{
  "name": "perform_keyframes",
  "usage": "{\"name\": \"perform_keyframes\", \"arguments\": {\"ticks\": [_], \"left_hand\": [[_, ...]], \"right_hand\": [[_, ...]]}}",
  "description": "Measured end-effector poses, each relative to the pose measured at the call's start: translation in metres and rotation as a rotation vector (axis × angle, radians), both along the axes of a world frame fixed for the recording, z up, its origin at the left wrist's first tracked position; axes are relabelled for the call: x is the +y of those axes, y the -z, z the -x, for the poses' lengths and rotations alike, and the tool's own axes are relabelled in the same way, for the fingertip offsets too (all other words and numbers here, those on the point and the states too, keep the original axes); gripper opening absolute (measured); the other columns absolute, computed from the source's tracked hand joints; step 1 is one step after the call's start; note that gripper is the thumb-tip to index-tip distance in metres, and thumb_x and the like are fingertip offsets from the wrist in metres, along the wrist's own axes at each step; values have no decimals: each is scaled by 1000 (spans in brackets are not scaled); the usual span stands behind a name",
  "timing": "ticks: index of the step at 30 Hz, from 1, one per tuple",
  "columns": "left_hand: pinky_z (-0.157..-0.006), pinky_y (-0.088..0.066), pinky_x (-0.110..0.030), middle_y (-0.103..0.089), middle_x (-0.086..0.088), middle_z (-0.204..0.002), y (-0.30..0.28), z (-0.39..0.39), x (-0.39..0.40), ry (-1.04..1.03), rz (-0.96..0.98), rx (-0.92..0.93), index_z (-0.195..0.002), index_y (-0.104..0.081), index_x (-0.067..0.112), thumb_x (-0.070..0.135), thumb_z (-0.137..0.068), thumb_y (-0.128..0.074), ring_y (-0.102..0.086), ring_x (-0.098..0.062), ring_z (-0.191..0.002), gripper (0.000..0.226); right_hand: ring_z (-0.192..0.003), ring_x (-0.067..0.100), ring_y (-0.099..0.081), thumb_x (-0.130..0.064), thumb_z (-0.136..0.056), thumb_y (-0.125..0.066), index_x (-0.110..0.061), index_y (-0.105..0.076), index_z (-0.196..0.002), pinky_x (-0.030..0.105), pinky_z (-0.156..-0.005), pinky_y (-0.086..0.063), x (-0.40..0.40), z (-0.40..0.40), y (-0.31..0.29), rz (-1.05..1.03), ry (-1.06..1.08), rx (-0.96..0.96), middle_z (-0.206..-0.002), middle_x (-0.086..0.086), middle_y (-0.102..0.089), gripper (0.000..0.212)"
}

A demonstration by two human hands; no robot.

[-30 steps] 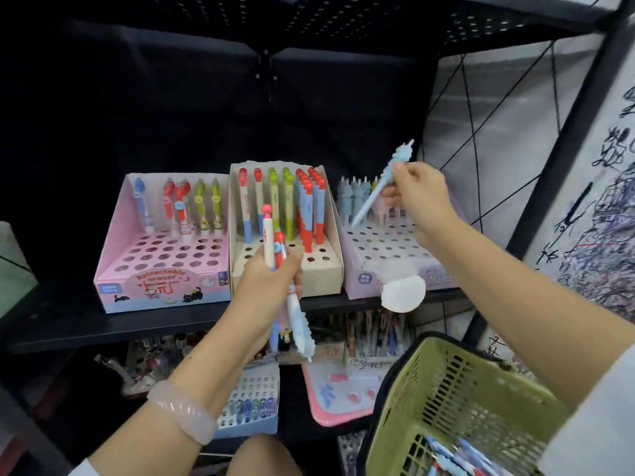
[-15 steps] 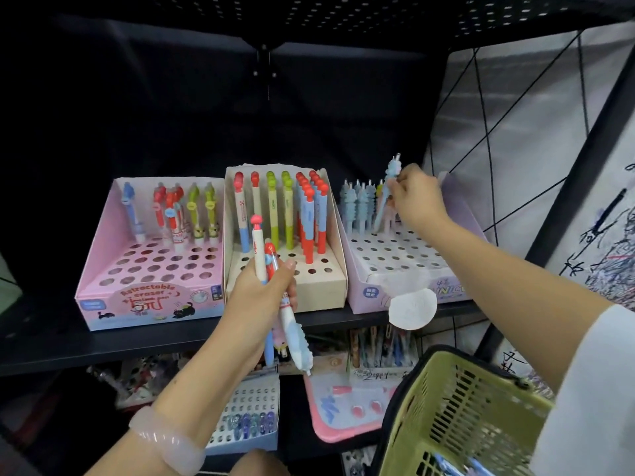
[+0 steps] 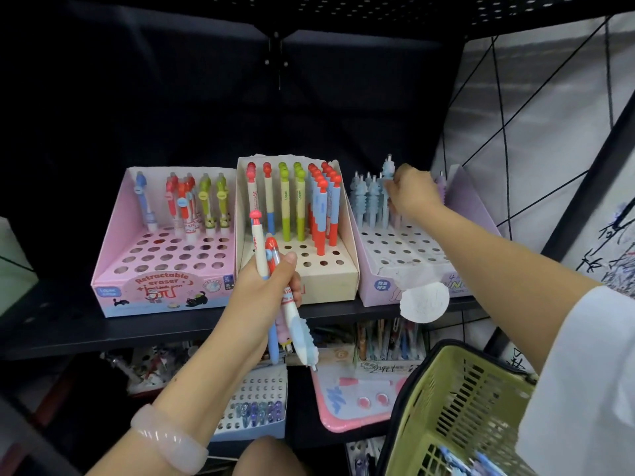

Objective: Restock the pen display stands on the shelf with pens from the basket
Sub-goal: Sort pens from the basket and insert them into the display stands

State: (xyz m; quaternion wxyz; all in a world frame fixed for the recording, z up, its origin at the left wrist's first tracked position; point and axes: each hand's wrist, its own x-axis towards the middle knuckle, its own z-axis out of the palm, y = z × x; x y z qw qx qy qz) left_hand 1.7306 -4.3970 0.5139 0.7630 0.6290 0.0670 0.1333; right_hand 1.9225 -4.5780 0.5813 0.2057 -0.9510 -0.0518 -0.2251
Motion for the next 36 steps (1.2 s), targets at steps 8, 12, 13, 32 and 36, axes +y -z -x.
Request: {"name": "perform_keyframes", "arguments": {"ticks": [8,12,13,32,36], "left_hand": [[-31,-35,-21,-51,3,-51,-4,16,18,-33,51,-8,-77,-48,10,28,-95,-50,-48,-12,-46,26],[-32,-36,-22,-53,1,-52,-5,18,23,-36,85,0,-75,-49,9,30,-94,-51,-48,-14,-47,28],[-34,-38,-22,-53,2,-52,-6,18,23,-36,90,-4,-75,-49,10,31,-94,-52,-48,-14,-46,28],[-40,-43,-23,-56,3,-53,-6,13,19,-59,144,-36,-70,-52,16,32,-93,-53,-53,-12,-47,28],[-42,-46,-23,-56,4,-52,-5,11,24,-73,218,-89,-74,-52,16,32,-94,-53,-53,-11,-46,25]], "right_hand": [[-100,37,-58,-16,-99,-40,5,-48,-117,32,-71,-38,4,0,11,70,28,49,-108,26,-58,29],[-106,38,-56,-5,-96,-43,2,-45,-123,34,-71,-39,3,3,15,177,48,26,-116,27,-55,29],[-106,38,-56,-6,-96,-43,2,-46,-123,34,-73,-39,3,4,15,180,54,17,-115,26,-56,29],[-75,28,-58,-13,-92,-53,-6,-57,-107,25,-59,-38,11,44,17,-262,-88,-79,-87,11,-62,18],[-63,-2,-60,-28,-94,-52,-24,-58,-93,12,-55,-46,31,109,6,-251,-654,104,-78,-11,-63,8]]}}
